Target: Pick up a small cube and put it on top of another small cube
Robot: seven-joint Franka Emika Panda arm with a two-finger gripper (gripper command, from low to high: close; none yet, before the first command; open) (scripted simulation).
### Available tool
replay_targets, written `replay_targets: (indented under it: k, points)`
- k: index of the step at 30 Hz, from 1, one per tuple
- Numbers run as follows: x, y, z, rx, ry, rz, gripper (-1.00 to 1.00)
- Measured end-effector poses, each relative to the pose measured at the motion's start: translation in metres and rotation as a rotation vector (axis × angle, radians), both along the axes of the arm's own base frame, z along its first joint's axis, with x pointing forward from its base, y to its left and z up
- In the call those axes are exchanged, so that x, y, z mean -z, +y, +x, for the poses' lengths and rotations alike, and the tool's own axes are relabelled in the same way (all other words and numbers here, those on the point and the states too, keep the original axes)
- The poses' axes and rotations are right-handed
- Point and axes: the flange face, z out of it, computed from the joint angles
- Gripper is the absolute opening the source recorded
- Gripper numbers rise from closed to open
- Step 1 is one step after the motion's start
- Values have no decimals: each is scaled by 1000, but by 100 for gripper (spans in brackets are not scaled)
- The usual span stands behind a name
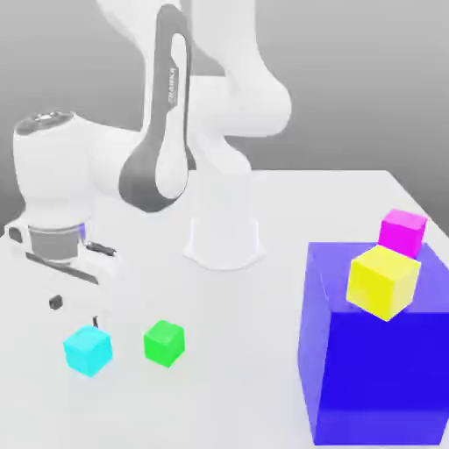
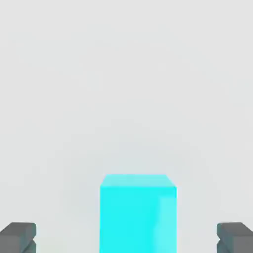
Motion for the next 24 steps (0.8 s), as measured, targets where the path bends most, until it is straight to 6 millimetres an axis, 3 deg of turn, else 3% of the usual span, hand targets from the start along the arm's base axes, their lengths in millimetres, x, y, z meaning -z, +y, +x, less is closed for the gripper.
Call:
replay_targets:
  k: [3, 4, 11, 17, 24]
  points:
    - [32, 0, -2, 1, 4, 0, 0]
    - [42, 1, -2, 2, 5, 2, -100]
    - [44, 1, -3, 2, 5, 3, -100]
    - [-10, 1, -2, 2, 4, 4, -100]
    - [-52, 81, -8, -140, 1, 21, -100]
